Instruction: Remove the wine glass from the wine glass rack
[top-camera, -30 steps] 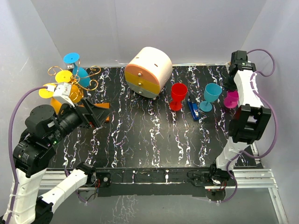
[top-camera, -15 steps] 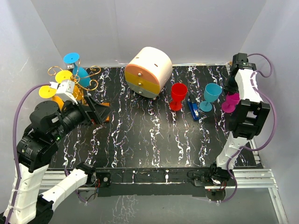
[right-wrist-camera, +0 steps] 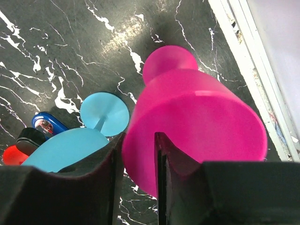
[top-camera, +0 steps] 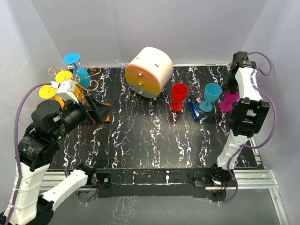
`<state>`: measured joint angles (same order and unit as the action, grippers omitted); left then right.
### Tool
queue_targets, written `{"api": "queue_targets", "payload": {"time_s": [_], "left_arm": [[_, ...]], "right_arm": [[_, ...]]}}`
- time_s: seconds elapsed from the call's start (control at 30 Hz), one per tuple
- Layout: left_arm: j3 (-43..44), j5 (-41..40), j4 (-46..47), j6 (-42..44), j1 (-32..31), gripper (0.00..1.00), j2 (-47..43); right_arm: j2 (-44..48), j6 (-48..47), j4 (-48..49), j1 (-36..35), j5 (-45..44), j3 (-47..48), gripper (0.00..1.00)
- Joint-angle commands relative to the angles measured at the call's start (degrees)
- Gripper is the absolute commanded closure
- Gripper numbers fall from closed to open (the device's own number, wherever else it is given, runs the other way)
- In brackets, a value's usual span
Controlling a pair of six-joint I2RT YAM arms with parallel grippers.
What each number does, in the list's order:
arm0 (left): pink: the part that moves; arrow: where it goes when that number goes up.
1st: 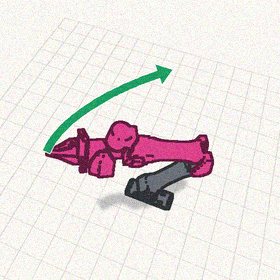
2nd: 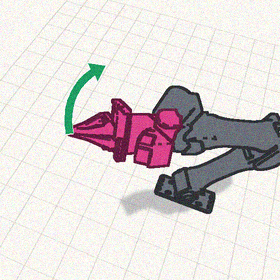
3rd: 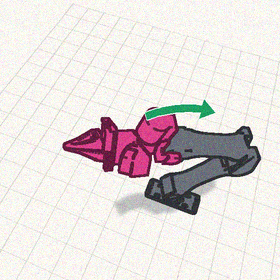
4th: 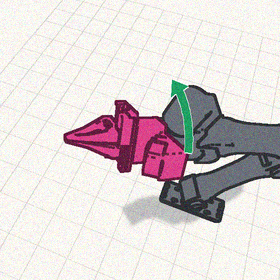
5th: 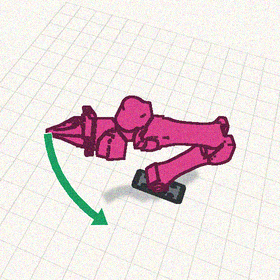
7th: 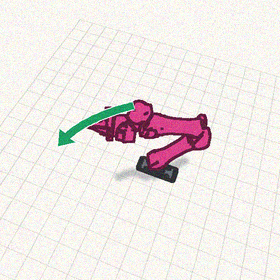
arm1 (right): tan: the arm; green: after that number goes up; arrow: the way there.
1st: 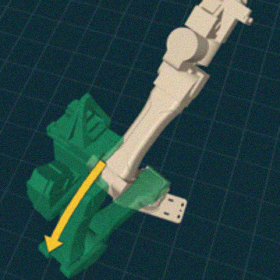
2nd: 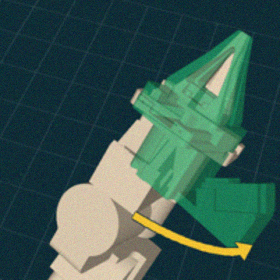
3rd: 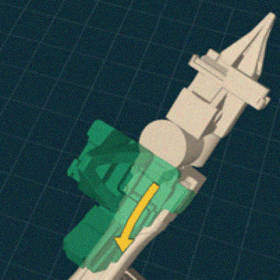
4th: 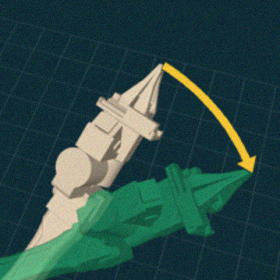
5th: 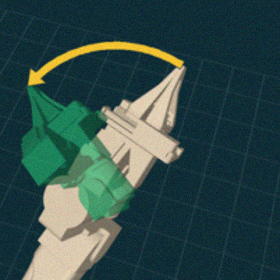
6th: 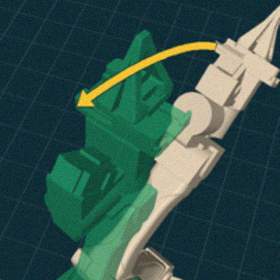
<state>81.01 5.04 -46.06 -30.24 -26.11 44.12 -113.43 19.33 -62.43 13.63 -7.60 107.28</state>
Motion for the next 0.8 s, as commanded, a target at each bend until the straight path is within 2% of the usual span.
{"api": "queue_targets", "payload": {"time_s": [0.0,0.07,0.3,0.43,0.6,0.77], "left_arm": [[2.2,-1.0,0.2,0.9,-0.3,0.01,0.6],[2.7,-0.9,0.2,0.4,-0.3,0.01,0.8],[3.6,1.3,1.0,-4.1,-0.3,0.01,1.5],[5.9,0.6,-1.6,-4.5,-0.3,0.01,3.4],[14.7,-8.1,-10.4,-0.3,-0.3,0.01,7.6],[25.3,-21.4,-17.7,5.3,-0.3,0.01,13.0]], "right_arm": [[1.5,-0.8,0.1,0.3,-1.4,4.5,0.69],[2.2,-0.8,-0.2,0.3,-1.9,5.3,0.65],[7.2,-0.8,-0.4,0.2,-2.2,5.9,0.63],[11.9,-0.6,-0.2,0.3,-1.2,5.3,0.59],[20.2,-0.3,1.9,0.0,5.6,3.4,0.52],[29.0,0.1,8.5,-4.8,20.6,-5.0,0.48]]}}
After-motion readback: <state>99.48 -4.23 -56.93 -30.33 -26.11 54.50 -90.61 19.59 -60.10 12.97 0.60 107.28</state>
